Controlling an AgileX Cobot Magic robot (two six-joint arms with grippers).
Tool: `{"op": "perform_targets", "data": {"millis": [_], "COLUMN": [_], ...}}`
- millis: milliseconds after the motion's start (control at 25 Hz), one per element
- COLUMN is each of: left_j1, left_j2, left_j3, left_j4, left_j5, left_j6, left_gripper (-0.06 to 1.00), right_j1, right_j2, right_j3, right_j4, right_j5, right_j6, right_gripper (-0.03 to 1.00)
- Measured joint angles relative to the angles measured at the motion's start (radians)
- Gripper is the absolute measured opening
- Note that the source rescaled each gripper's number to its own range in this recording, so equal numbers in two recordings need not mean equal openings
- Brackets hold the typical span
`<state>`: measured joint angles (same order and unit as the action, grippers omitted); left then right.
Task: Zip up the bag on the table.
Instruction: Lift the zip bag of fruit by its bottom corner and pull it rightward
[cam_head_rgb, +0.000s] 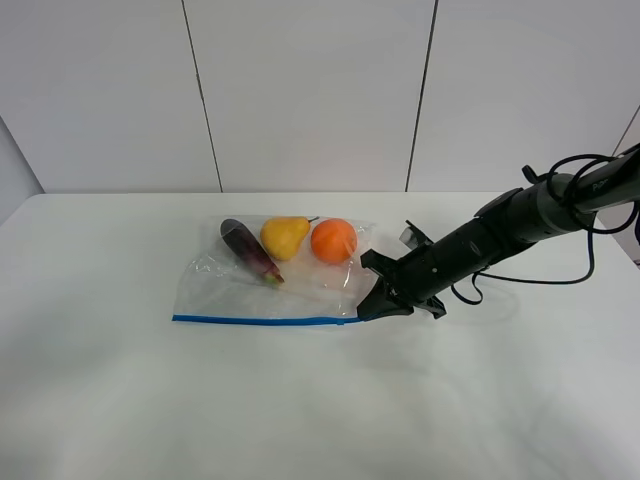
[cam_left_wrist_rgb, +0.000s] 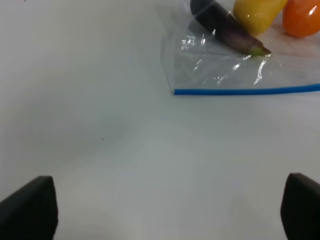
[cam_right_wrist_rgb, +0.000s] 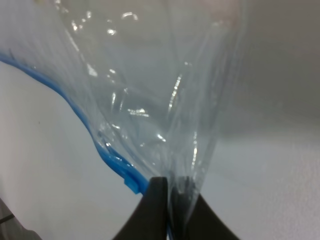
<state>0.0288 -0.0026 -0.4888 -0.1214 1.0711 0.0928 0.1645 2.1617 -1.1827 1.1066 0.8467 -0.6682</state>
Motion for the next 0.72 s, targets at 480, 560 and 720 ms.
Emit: {"op": "perform_targets", "data": {"millis": [480,560,720], "left_j1": [0.000,0.000,0.000], "left_j2": [0.000,0.000,0.000], "left_j3": [0.000,0.000,0.000], "left_j4": [0.000,0.000,0.000], "left_j5": [0.000,0.000,0.000], "left_j6": [0.000,0.000,0.000], "left_gripper": [1.00,1.00,1.00], "right_j1": [0.000,0.000,0.000], "right_j2": [0.000,0.000,-0.007], "right_j3": [0.000,0.000,0.000], "right_j4": [0.000,0.001,0.006], "right_j5": [0.002,0.007,0.035], "right_j6": [-0.003,-0.003,-0.003], "right_gripper": [0.00,0.00,0.00]}}
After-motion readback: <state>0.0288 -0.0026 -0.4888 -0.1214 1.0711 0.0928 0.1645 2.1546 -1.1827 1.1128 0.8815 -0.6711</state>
